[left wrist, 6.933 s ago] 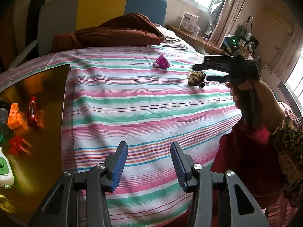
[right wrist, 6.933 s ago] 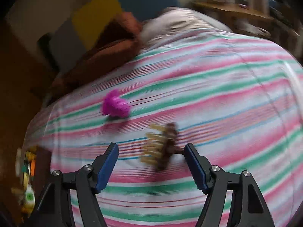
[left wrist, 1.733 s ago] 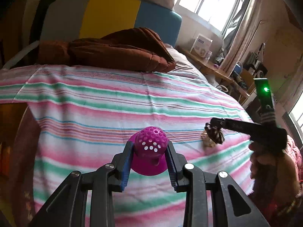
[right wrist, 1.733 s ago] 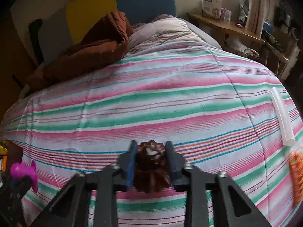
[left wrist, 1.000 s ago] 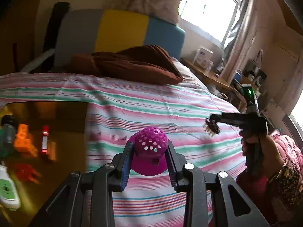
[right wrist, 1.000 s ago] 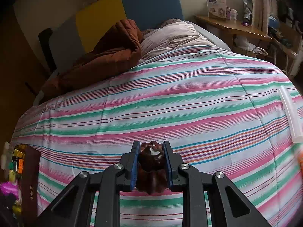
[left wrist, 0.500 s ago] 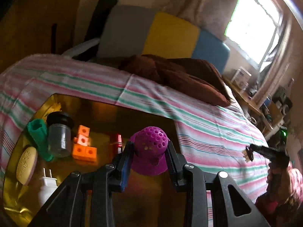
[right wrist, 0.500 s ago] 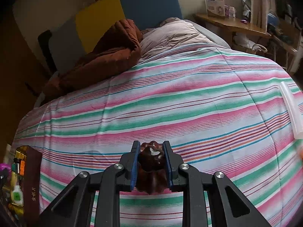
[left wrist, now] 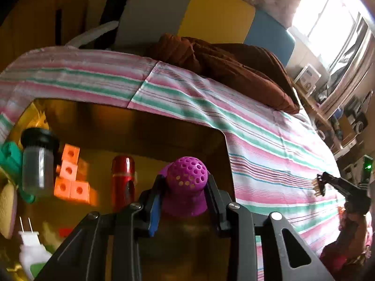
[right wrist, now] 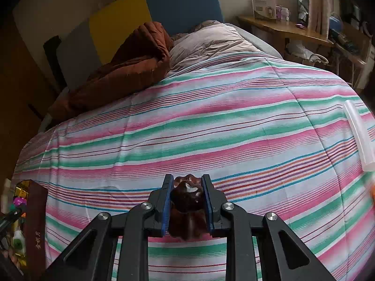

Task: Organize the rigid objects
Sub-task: 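Carry the magenta cap into the gold tray and open the left gripper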

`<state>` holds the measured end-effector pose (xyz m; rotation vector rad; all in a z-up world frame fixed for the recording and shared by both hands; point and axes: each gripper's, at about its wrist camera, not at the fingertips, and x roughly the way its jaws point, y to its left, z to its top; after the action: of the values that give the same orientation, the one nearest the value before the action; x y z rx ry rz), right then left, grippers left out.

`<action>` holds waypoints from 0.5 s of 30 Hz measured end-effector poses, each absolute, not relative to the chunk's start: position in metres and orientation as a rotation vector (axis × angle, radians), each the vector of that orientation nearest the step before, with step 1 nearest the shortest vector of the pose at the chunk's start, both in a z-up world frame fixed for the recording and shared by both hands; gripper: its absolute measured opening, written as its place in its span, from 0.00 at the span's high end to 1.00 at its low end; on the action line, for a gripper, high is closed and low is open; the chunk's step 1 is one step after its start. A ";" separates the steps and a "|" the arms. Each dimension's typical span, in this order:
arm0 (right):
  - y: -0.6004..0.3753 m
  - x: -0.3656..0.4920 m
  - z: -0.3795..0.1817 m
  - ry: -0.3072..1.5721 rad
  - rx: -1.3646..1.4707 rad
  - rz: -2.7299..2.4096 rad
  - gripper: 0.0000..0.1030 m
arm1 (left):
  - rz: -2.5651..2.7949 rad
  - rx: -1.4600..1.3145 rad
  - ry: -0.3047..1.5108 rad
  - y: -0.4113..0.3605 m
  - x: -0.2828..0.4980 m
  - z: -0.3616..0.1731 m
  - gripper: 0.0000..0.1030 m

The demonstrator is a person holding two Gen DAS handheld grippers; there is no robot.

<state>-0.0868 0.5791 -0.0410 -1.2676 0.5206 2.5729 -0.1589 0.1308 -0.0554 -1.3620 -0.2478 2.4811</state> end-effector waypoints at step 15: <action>0.576 -0.086 -0.039 0.514 -1.262 2.575 0.77 | 2.476 -1.363 -0.302 0.111 -0.129 -0.044 0.56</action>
<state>-0.0860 0.5762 -0.0392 -1.2620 0.5139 2.5748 -0.1287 0.1113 -0.0444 -1.3630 -0.3015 2.4756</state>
